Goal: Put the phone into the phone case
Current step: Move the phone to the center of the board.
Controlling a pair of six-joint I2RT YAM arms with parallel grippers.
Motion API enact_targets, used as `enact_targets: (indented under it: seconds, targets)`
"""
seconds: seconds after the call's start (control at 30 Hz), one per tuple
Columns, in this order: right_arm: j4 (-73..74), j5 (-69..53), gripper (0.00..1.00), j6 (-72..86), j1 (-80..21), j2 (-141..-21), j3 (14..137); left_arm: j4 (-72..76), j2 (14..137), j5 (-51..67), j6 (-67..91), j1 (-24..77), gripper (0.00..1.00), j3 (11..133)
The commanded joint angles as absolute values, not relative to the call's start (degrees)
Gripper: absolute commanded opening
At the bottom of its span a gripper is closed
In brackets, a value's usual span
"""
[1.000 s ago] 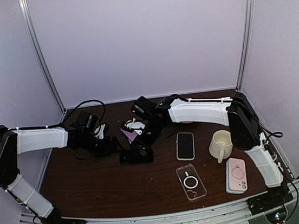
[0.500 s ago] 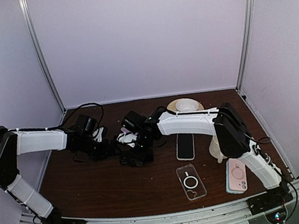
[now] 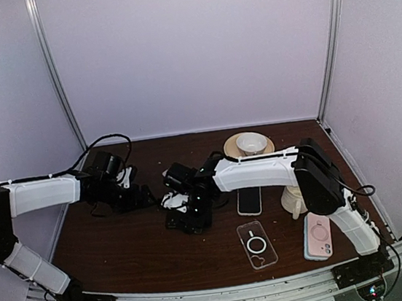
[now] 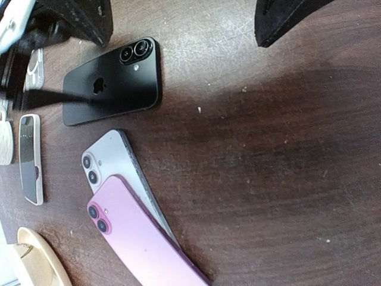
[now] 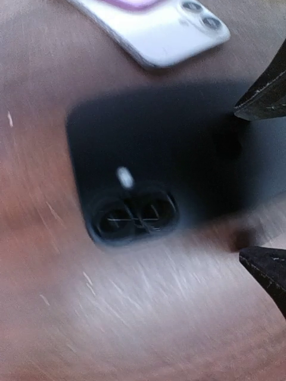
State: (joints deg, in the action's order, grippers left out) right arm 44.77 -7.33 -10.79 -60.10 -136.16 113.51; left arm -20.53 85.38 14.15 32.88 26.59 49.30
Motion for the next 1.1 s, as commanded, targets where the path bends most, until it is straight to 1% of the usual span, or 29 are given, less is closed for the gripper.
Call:
enact_targets:
  seconds: [0.0, 0.07, 0.17, 0.3, 0.37, 0.6, 0.7, 0.93, 1.07]
  targets:
    - [52.37, -14.06, 0.77, -8.41, -62.46, -131.63, 106.83, -18.87, 82.84, 13.51, 31.07, 25.84, 0.86, 50.88]
    - [53.31, -16.38, 0.78, -7.46, -62.77, -129.68, 105.22, -19.13, 82.42, 14.29, 30.49, 25.84, 0.86, 51.09]
    - [54.9, -18.54, 0.81, -6.86, -62.77, -128.33, 106.23, -19.93, 82.35, 15.34, 29.55, 25.76, 0.86, 51.93]
    - [54.42, -15.99, 0.95, -8.12, -62.1, -128.7, 110.74, -20.7, 81.64, 15.64, 28.48, 25.6, 0.87, 53.04]
    - [53.58, -15.13, 0.99, -8.29, -60.65, -130.22, 113.12, -21.1, 81.06, 16.3, 28.02, 25.14, 0.87, 53.33]
    - [55.08, -12.96, 0.99, -6.38, -55.81, -139.02, 122.88, -21.87, 80.03, 16.65, 26.81, 24.02, 0.89, 53.09]
    - [57.45, -15.1, 1.0, -6.56, -55.8, -142.41, 126.61, -21.78, 80.49, 17.27, 26.72, 23.75, 0.89, 53.23]
    - [57.49, -17.1, 1.0, -6.24, -56.18, -142.71, 123.73, -21.62, 80.51, 18.69, 26.55, 23.55, 0.89, 53.09]
    - [56.2, -14.35, 0.98, -5.99, -57.68, -139.12, 117.51, -21.53, 80.18, 18.59, 26.42, 23.47, 0.89, 52.83]
